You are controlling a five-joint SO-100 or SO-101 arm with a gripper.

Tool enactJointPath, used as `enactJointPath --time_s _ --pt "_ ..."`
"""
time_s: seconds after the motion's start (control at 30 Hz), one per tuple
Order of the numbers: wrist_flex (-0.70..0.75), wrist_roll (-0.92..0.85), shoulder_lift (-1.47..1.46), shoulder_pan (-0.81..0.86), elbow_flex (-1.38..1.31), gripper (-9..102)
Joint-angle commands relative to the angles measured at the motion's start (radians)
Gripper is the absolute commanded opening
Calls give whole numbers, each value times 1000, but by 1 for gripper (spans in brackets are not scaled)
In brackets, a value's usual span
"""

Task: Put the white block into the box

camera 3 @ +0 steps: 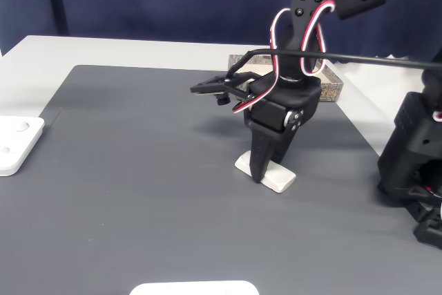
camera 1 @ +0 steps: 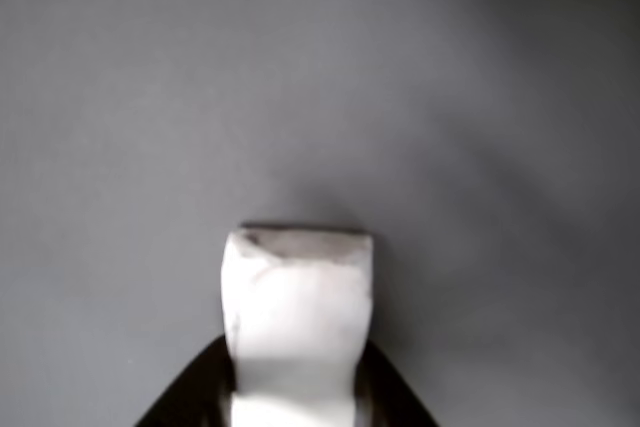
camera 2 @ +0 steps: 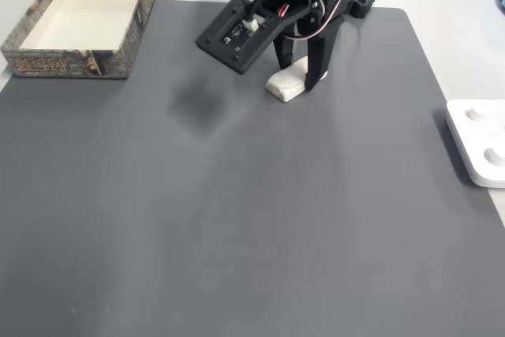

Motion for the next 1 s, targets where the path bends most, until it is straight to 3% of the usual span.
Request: enactJointPath --time_s 0.0,0.57,0.97 --pt "-17 2 6 -15 2 -2" --pt "114 23 170 77 -61 -2" --pt "451 146 112 259 -446 -2"
